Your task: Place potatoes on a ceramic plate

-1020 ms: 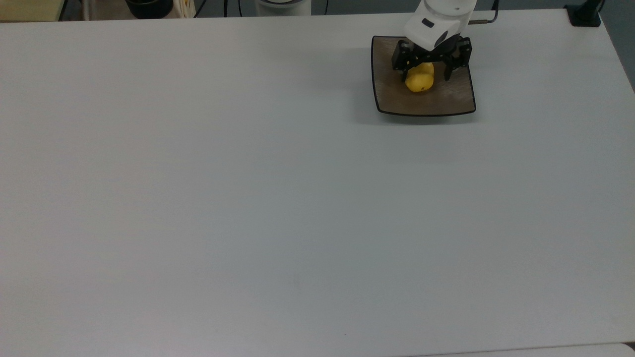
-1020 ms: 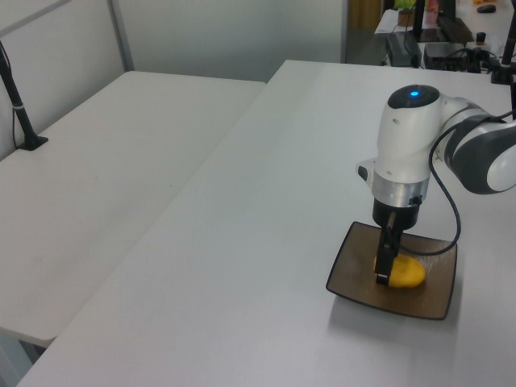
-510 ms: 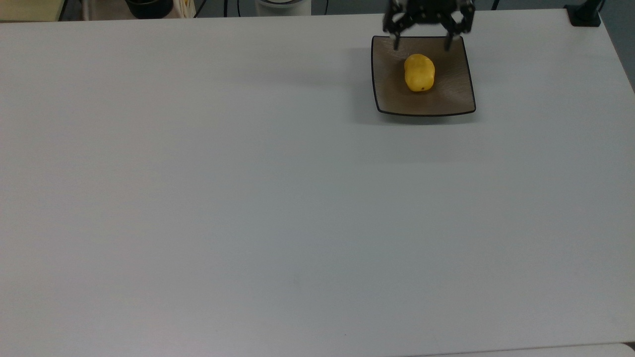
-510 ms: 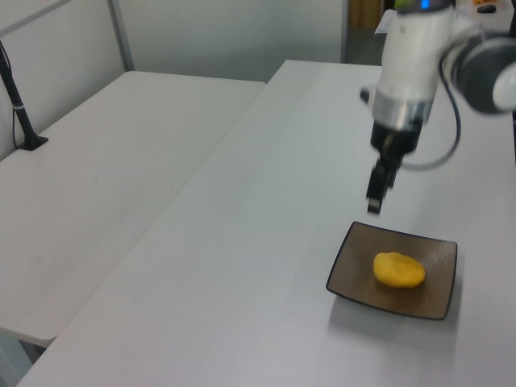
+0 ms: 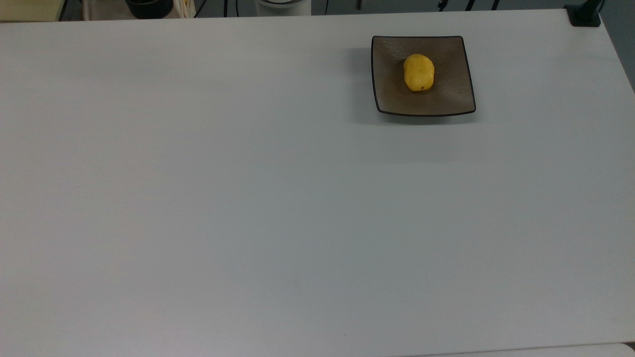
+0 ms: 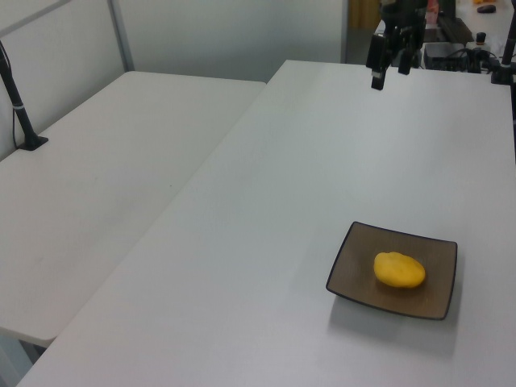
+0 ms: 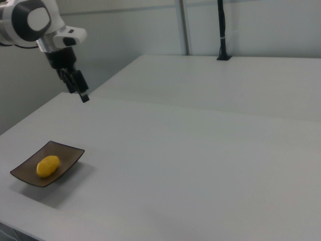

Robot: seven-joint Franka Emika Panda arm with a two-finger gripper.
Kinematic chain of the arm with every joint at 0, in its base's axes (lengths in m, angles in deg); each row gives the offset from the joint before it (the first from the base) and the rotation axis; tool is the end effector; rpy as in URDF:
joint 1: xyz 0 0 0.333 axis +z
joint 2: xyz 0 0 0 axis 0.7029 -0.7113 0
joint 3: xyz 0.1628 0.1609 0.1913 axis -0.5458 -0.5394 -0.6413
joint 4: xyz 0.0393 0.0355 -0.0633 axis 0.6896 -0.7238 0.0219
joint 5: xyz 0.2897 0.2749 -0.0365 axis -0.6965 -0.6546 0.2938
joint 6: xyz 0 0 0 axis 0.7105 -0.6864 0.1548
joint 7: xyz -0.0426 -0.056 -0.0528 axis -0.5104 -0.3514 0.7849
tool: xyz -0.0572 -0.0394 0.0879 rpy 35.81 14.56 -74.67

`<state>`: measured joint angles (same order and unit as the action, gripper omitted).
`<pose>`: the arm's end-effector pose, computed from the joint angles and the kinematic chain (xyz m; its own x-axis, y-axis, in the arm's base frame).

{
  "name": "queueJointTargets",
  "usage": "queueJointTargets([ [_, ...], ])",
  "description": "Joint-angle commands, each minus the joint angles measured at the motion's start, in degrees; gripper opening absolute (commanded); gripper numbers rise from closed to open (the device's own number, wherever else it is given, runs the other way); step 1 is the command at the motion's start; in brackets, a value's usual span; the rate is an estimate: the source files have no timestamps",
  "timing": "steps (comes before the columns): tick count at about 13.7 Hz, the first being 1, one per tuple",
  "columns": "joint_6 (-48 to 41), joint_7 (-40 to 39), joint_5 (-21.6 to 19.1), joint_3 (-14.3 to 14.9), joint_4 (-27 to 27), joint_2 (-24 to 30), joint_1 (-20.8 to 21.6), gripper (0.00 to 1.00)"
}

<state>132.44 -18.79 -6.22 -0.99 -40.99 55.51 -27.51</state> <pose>0.5250 0.1520 0.5978 0.9570 -0.2779 0.0830 -0.2774 -0.9606 -0.0176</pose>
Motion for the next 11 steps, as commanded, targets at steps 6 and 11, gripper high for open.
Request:
queueJointTargets([
  [6, 0.94, -31.46, -3.46, -0.03, 1.13, -1.71, -6.42, 1.0],
  [11, 0.68, -31.84, -4.69, 0.05, 0.95, -1.53, -6.69, 1.0],
])
